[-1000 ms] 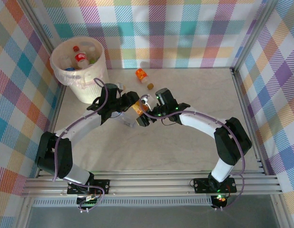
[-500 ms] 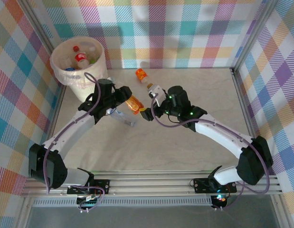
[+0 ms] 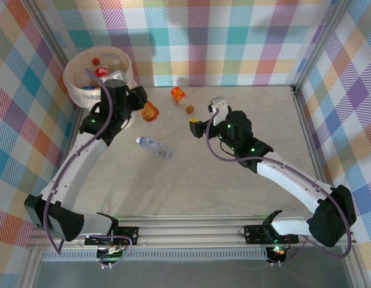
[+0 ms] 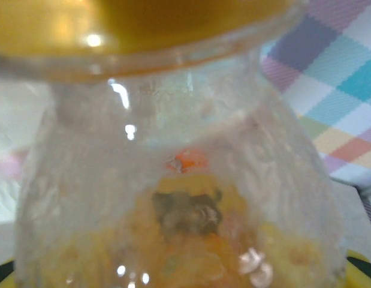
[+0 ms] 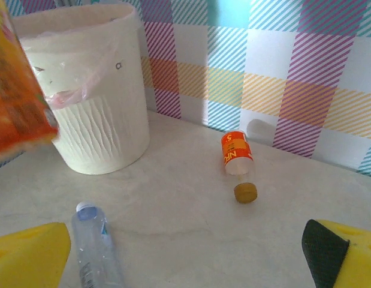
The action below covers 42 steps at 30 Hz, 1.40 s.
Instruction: Put the plastic bottles in the bin
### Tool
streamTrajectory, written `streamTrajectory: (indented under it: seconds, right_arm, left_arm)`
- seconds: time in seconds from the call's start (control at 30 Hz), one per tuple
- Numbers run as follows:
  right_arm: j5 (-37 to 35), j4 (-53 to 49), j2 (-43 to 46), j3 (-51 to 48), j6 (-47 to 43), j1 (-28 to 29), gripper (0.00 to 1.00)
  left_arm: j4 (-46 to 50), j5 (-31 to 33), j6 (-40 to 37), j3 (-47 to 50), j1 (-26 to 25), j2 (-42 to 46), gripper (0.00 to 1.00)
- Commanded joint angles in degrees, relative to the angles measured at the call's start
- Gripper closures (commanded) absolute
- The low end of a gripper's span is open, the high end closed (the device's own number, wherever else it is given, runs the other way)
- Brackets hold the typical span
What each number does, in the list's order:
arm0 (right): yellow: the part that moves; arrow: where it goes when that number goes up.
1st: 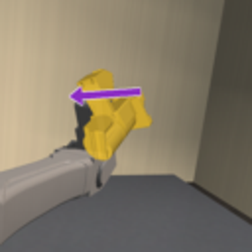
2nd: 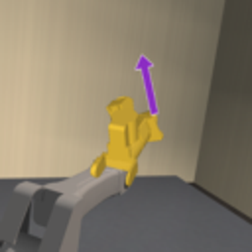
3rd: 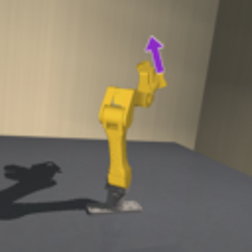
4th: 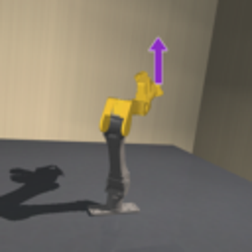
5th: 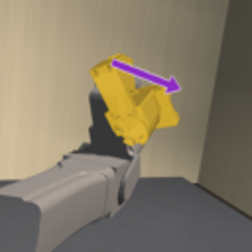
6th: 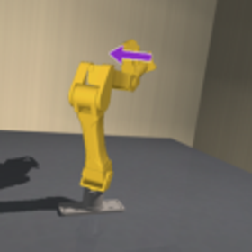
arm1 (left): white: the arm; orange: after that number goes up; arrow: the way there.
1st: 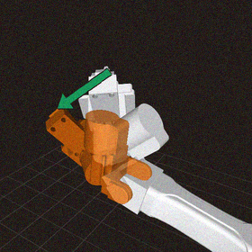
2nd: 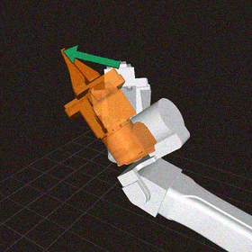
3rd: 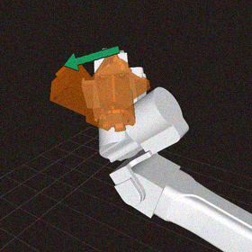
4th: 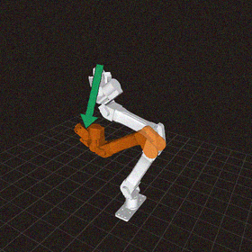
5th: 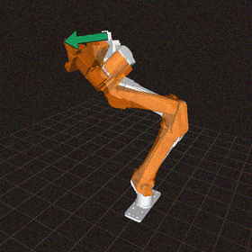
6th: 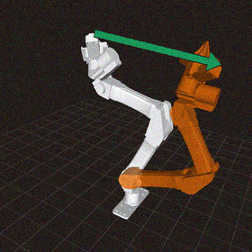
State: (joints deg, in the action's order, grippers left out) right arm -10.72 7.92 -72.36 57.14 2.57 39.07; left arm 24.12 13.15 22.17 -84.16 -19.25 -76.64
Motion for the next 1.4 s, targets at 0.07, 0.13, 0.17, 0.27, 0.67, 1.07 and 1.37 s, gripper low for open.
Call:
streamTrajectory:
  seconds: [0.07, 0.13, 0.17, 0.27, 0.67, 1.07, 1.37]
  right_arm:
    - [-1.1, 0.4, 1.4, -0.7, 1.4, -0.1, 0.00]
    - [-0.2, 0.7, 1.8, -0.7, 1.7, -0.1, 0.01]
    - [0.3, 0.9, 2.0, -0.7, 1.7, -0.1, 0.00]
    - [0.7, 1.0, 2.4, -0.4, 1.3, -0.1, 0.00]
    - [1.9, -1.5, 4.0, 0.1, 3.1, -0.1, 0.00]
    - [0.3, -5.6, 5.4, 0.2, 2.4, -0.1, 0.00]
    - [0.9, -6.3, 3.8, 1.5, 2.6, -0.1, 0.00]
  left_arm:
    - [0.2, 4.3, -7.6, -9.3, 3.5, -1.2, 0.51]
    - [-0.1, 3.5, -8.4, -11.8, 5.2, -2.6, 0.51]
    - [0.3, 3.0, -9.0, -13.7, 6.5, -3.7, 0.51]
    - [4.0, 1.5, -10.1, -22.1, 10.4, -8.5, 0.51]
    - [6.3, 1.2, -13.1, -41.0, 19.7, -25.9, 0.50]
    - [9.4, -13.0, -10.4, -47.0, 24.3, -37.0, 0.48]
    - [13.5, -17.0, -11.5, -50.3, 24.3, -41.9, 0.45]
